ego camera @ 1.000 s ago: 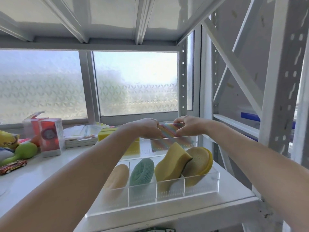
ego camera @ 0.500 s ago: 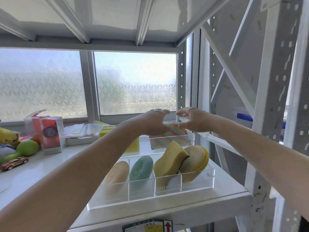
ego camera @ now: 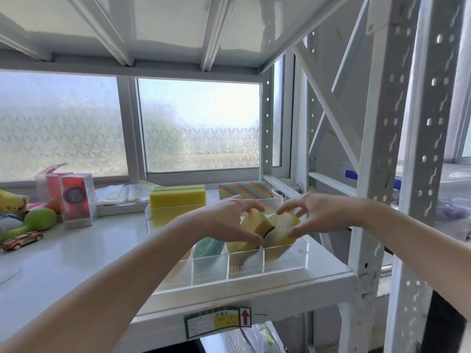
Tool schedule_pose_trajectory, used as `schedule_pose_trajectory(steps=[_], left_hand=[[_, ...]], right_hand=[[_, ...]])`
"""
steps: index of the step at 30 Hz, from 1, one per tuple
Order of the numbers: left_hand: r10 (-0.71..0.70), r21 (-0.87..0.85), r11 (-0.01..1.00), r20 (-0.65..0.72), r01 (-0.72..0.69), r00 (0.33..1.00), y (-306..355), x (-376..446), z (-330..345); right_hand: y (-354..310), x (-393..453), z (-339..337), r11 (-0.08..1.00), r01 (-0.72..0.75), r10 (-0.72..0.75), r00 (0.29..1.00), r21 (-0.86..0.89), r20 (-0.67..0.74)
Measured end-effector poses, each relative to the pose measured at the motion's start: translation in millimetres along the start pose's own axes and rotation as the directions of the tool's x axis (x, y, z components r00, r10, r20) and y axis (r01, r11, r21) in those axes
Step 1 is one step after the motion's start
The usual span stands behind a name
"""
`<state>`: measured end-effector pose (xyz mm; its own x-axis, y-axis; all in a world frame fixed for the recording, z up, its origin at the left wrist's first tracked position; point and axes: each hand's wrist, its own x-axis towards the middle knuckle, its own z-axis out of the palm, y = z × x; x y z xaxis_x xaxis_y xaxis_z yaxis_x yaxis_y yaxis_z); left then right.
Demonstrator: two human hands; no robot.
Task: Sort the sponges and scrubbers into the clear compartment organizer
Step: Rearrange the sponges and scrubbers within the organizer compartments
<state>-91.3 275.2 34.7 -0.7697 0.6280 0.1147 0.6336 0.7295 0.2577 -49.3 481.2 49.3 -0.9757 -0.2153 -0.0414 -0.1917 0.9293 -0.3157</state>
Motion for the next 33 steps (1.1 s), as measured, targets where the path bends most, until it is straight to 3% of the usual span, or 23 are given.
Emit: schedule_pose_trajectory(steps=[14, 24, 29, 33], left_hand=[[0.008, -0.064, 0.998, 0.030, -0.006, 1.000, -1.8, 7.3, 8.1], [0.012, -0.066, 0.998, 0.046, -0.009, 0.999, -1.4, 8.0, 10.4], [0.001, -0.058, 0.998, 0.035, 0.001, 0.999, -1.7, 5.5, 6.8], [-0.030, -0.105, 0.994, -0.015, 0.028, 0.999, -11.8, -5.3, -12.2]], right_hand=[[14.7, 3.6, 8.3, 0.995, 0.080, -0.079, 0.996, 0.054, -0.036], [16.3, 8.4, 10.4, 0.997, 0.058, -0.056, 0.997, 0.047, -0.053], [9.7, 7.6, 6.3, 0.999, 0.046, -0.045, 0.998, 0.029, -0.043], [-10.3, 5.0, -5.1, 0.995, 0.095, -0.097, 0.989, -0.021, -0.115]])
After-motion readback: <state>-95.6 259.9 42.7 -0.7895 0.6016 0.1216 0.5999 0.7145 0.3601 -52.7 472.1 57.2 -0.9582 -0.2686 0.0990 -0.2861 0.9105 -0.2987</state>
